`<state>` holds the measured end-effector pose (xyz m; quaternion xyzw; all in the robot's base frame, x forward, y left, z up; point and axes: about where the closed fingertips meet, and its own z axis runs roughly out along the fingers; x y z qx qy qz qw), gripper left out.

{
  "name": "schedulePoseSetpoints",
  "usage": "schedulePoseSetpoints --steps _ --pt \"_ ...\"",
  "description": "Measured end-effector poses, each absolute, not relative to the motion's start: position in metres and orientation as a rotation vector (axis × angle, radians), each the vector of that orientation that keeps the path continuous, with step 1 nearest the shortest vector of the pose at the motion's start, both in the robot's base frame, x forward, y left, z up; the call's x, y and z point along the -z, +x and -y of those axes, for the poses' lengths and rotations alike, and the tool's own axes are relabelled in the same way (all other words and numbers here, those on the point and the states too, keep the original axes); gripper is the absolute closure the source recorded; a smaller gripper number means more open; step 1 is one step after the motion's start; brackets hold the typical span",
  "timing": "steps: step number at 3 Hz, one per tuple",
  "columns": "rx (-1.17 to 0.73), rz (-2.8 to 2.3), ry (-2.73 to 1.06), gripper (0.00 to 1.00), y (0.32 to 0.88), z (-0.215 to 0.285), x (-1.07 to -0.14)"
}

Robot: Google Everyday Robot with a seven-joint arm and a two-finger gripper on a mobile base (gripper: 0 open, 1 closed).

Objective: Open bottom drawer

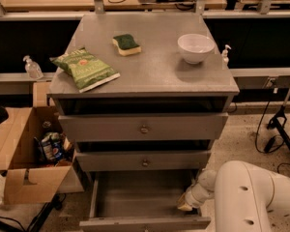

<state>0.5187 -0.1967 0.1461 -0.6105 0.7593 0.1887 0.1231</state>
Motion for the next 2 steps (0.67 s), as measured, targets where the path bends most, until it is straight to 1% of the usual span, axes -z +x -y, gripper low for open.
schedulePoseSetpoints --steps 1,2 --pt "-0.611 -2.222 -1.82 1.0 0.492 0.19 -0.143" --pt "-0.629 -2.228 -1.844 1.0 0.48 0.188 -0.143"
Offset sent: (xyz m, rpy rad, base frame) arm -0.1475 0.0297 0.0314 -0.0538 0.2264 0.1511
